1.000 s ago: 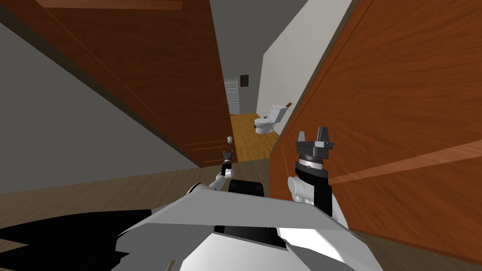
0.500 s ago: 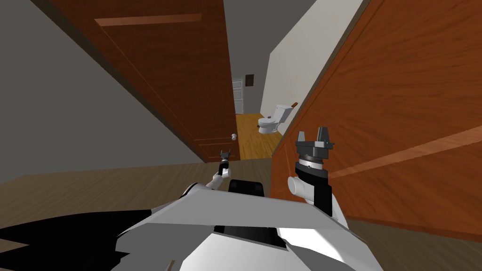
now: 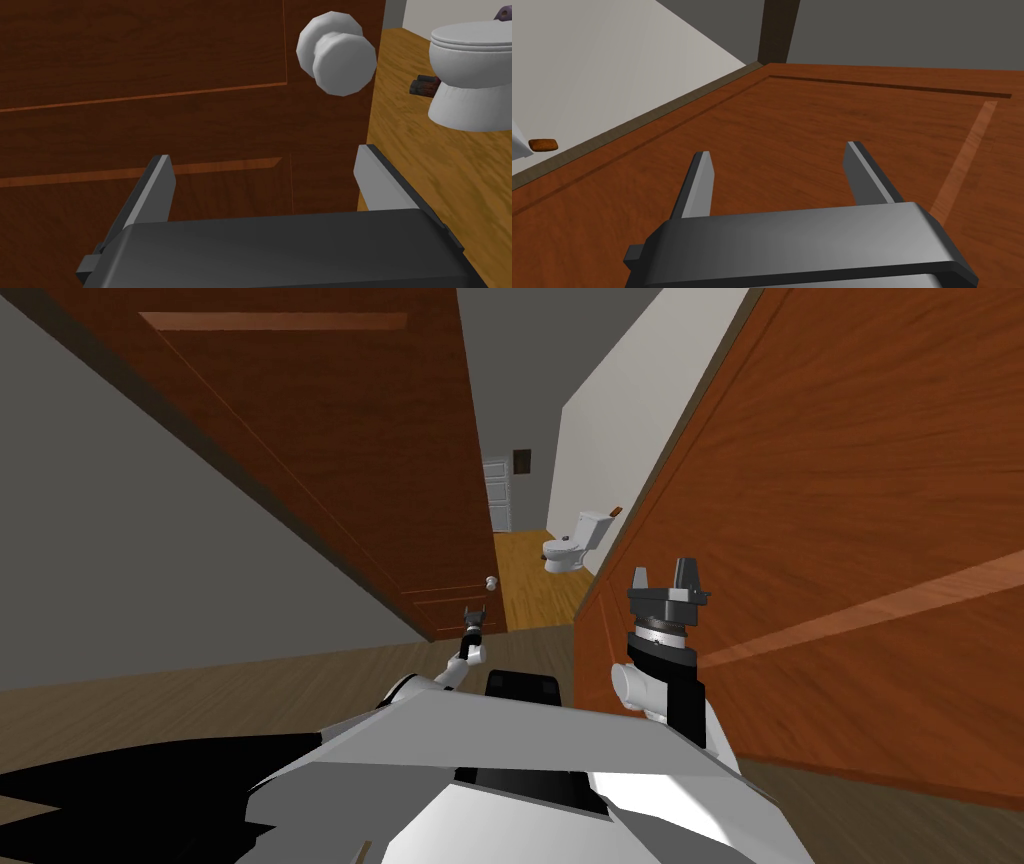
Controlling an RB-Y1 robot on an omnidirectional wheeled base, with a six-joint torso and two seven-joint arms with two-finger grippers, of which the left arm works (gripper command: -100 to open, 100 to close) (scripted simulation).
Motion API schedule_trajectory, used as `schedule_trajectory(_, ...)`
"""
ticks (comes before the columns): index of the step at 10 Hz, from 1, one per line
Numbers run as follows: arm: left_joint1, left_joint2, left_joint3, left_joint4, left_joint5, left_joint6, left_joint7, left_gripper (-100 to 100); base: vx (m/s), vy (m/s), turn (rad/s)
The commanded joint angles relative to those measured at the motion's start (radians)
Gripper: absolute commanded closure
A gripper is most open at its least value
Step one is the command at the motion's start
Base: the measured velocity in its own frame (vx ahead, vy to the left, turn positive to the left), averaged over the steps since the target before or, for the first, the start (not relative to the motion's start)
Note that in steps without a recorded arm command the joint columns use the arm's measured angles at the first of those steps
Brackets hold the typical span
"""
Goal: Pull the door open
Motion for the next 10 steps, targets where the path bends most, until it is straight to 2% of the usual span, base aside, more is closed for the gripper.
schedule_trajectory(1,0.000,-0.002,0.001,-0.003,0.001,0.003,0.006,-100,0.197,-0.016,-0.158)
schedule_trajectory(6,-0.001,-0.018,0.003,-0.003,0.003,0.003,0.018,-100,0.180,0.026,-0.063)
schedule_trajectory(9,-0.001,-0.028,0.004,-0.003,0.004,0.002,0.023,-100,0.219,-0.001,0.014)
schedule_trajectory(10,0.010,-0.031,0.001,0.008,0.003,-0.001,0.024,-100,0.039,-0.024,0.046)
